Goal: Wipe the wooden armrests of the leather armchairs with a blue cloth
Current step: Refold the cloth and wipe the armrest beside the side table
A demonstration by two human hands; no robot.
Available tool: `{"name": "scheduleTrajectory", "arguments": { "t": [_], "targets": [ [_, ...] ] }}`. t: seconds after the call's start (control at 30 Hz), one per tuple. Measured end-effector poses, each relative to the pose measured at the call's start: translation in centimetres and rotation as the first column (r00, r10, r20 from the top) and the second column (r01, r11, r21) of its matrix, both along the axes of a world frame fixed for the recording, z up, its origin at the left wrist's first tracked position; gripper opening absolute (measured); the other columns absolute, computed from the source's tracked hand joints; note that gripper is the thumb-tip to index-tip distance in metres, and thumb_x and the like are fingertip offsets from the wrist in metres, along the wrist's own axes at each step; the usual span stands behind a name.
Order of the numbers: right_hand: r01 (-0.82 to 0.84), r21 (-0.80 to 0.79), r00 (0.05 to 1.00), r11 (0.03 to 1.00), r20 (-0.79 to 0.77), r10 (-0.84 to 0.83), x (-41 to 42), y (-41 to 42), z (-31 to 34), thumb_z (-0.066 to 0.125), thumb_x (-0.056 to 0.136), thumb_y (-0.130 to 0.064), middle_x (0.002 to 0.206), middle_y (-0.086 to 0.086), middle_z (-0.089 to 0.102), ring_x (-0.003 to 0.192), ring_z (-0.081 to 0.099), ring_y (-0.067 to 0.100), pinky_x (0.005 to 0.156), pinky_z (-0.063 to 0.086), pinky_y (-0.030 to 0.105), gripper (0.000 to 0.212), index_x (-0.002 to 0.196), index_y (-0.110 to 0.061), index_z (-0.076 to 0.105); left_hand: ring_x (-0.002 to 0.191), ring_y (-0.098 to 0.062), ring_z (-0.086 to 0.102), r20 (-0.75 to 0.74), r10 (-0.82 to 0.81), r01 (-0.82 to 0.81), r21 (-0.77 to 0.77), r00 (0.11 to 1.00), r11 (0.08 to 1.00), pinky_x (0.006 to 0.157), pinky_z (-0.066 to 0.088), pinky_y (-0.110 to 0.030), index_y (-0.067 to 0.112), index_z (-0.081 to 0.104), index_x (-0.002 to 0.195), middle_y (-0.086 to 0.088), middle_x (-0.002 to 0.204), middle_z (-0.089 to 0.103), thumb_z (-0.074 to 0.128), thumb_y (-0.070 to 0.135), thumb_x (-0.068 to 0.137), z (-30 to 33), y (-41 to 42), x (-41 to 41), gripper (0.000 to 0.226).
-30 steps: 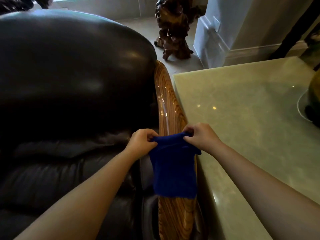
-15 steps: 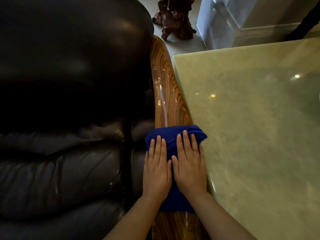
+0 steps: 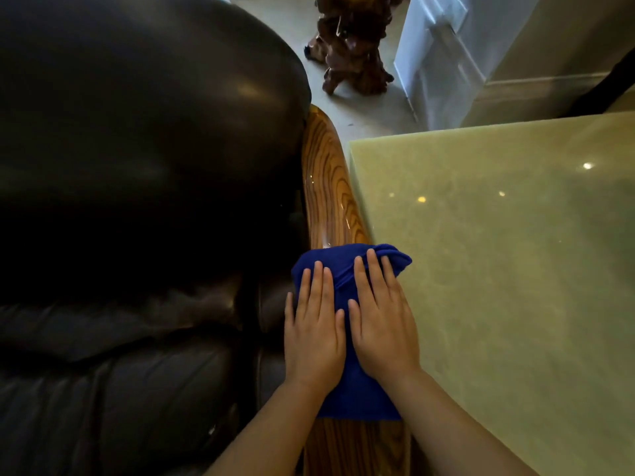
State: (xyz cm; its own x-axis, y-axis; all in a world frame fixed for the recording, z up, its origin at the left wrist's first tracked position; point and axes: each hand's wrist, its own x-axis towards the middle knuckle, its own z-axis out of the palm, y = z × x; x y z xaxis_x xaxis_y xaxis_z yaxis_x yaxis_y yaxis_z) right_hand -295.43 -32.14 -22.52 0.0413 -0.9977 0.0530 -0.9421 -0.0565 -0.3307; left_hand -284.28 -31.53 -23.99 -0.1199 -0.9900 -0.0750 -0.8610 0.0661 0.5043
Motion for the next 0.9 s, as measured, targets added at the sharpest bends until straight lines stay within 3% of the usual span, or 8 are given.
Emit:
{"name": "scheduleTrajectory", "arguments": {
  "t": [0.3, 0.47, 0.6, 0.77, 0.9],
  "targets": [
    [-0.031, -0.001, 0.995, 1.000, 0.091, 0.030, -0.6, -7.7, 0.3, 0.017, 0.092, -0.036, 0.153, -0.006, -0.005, 0.142, -0.003, 0.009, 0.114, 0.016, 0.028, 0.057, 0.142, -0.022, -0.006, 0.137, -0.002, -0.028, -0.014, -0.009, 0.008, -0.054, 1.000, 0.998, 0.113, -0.011, -0.030, 0.028, -0.024, 0.138, 0.014, 0.148, -0.030, 0.001, 0.042, 0.088, 0.2, -8.2, -0.5, 0.057],
    [-0.012, 0.040, 0.999, 0.999, 0.040, 0.010, -0.4, -12.3, 0.2, 0.021, 0.097, -0.032, 0.155, -0.005, -0.008, 0.143, -0.004, 0.010, 0.116, 0.017, 0.035, 0.057, 0.141, -0.023, -0.014, 0.139, -0.006, -0.024, 0.004, 0.011, -0.010, -0.071, 1.000, 0.997, 0.115, -0.005, -0.033, 0.027, -0.025, 0.136, 0.011, 0.148, -0.028, 0.015, 0.036, 0.096, 0.4, -12.8, -0.8, 0.057],
    [0.048, 0.069, 0.998, 0.996, 0.044, -0.051, -0.2, -13.0, 0.9, 0.019, 0.097, -0.036, 0.156, -0.005, -0.010, 0.143, -0.008, 0.010, 0.116, 0.010, 0.042, 0.058, 0.144, -0.022, -0.012, 0.137, -0.006, -0.027, 0.037, -0.040, 0.042, -0.059, 0.999, 0.997, 0.116, -0.006, -0.033, 0.026, -0.027, 0.135, 0.007, 0.151, -0.028, 0.017, 0.036, 0.096, 1.5, -13.5, 0.3, 0.059],
    [-0.015, 0.024, 0.983, 1.000, 0.181, 0.010, -0.5, -10.5, 0.7, 0.025, 0.097, -0.032, 0.151, -0.010, -0.008, 0.143, -0.004, 0.008, 0.118, 0.010, 0.032, 0.057, 0.144, -0.019, -0.004, 0.129, 0.004, -0.038, 0.124, -0.111, 0.116, -0.028, 0.986, 0.993, 0.110, -0.017, -0.027, 0.037, -0.040, 0.127, 0.020, 0.139, -0.043, 0.000, 0.050, 0.087, 0.6, -9.8, 3.6, 0.058],
    [-0.060, 0.068, 0.976, 0.996, 0.215, 0.045, -0.4, -11.4, 1.0, 0.029, 0.097, -0.031, 0.157, -0.003, -0.001, 0.142, -0.006, 0.007, 0.117, 0.006, 0.028, 0.058, 0.146, -0.016, 0.001, 0.133, 0.002, -0.032, 0.143, -0.190, 0.196, -0.029, 0.971, 0.980, 0.112, -0.013, -0.028, 0.032, -0.026, 0.134, 0.016, 0.147, -0.033, 0.015, 0.044, 0.094, 1.0, -11.4, 3.5, 0.058]
  ]
}}
